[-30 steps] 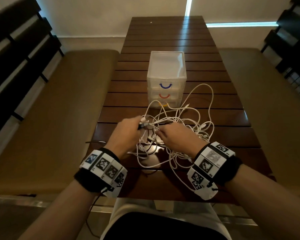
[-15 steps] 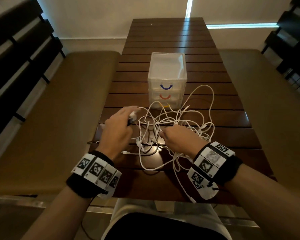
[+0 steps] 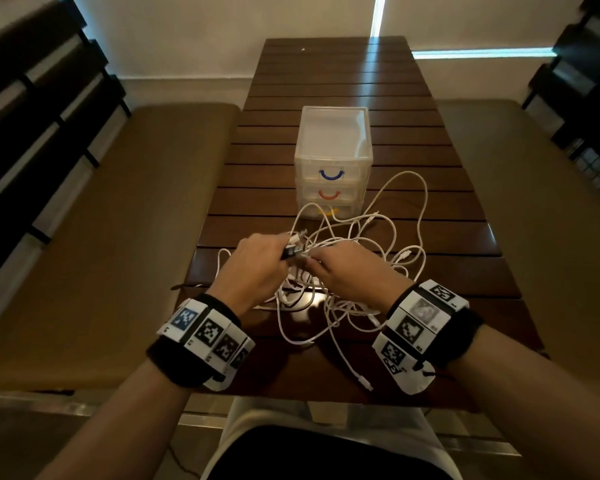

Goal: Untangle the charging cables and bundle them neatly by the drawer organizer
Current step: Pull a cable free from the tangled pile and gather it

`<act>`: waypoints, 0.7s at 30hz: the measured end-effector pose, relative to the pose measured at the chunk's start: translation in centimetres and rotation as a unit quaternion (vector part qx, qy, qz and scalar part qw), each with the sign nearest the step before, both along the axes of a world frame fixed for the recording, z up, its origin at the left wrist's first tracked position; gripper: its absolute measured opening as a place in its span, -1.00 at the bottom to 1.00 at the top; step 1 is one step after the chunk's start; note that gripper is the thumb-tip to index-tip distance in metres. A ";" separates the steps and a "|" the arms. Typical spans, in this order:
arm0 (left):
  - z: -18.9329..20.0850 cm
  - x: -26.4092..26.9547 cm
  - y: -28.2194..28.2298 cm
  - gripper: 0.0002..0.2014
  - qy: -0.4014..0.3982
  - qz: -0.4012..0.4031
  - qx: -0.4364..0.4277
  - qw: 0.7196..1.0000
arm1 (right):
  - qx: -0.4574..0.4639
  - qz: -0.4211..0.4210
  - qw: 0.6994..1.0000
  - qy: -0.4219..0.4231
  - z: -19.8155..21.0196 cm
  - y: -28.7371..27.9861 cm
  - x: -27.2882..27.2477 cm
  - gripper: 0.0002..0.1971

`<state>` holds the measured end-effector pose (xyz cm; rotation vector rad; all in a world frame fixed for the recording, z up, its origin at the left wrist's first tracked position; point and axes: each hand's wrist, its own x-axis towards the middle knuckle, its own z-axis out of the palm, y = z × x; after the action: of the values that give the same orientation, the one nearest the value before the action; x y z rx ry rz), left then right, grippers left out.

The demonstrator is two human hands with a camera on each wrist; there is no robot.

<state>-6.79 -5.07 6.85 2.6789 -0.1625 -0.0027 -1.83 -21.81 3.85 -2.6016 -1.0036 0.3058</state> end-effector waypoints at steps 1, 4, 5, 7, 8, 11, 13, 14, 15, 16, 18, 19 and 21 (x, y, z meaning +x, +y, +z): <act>0.2 0.0 0.3 -0.82 -0.017 0.003 -0.010 1.000 | 0.001 -0.007 1.000 -0.006 0.0 0.0 0.2 -0.57; 0.9 -0.2 1.1 -0.77 -0.079 0.031 -0.056 0.995 | 0.024 -0.035 0.999 -0.012 0.6 -0.3 0.5 -0.59; 1.2 -0.3 1.4 -0.79 -0.093 0.050 -0.096 0.990 | 0.033 -0.043 0.998 -0.018 0.6 -0.4 0.6 -0.58; 1.8 -0.3 1.8 -0.78 -0.117 0.091 -0.188 0.971 | 0.046 -0.058 0.996 -0.038 0.9 -0.7 1.0 -0.56; 2.1 -0.3 1.9 -0.75 -0.129 0.108 -0.223 0.960 | 0.052 -0.066 0.995 -0.047 1.1 -0.9 1.2 -0.56; 2.3 -0.1 2.6 -0.65 -0.163 0.158 -0.293 0.929 | 0.057 -0.092 0.991 -0.077 1.3 -1.0 1.5 -0.59; 2.0 0.2 3.3 -0.66 -0.162 0.210 -0.370 0.890 | 0.052 -0.113 0.987 -0.102 1.3 -0.7 1.3 -0.59; 1.8 0.3 3.4 -0.66 -0.154 0.229 -0.388 0.879 | 0.042 -0.122 0.986 -0.103 1.3 -0.4 1.1 -0.58; 1.4 0.5 3.5 -0.68 -0.141 0.239 -0.378 0.883 | 0.025 -0.125 0.988 -0.092 1.2 -0.2 0.9 -0.57; 1.0 0.5 3.5 -0.72 -0.127 0.238 -0.337 0.902 | -0.002 -0.123 0.990 -0.070 1.1 0.0 0.7 -0.57; 0.3 0.3 2.9 -0.78 -0.133 0.200 -0.220 0.946 | -0.056 -0.111 0.992 -0.034 0.9 0.2 0.4 -0.59; 0.1 0.0 2.5 -0.77 -0.156 0.158 -0.195 0.955 | -0.073 -0.106 0.991 -0.022 0.9 0.2 0.3 -0.60; -0.3 -0.5 1.3 -0.69 -0.186 0.048 -0.225 0.955 | -0.093 -0.098 0.991 -0.005 0.8 0.2 0.2 -0.64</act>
<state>-7.33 -3.73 6.54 2.2029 -0.1293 0.5100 -1.59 -21.62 4.66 -2.8458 -0.7446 0.3531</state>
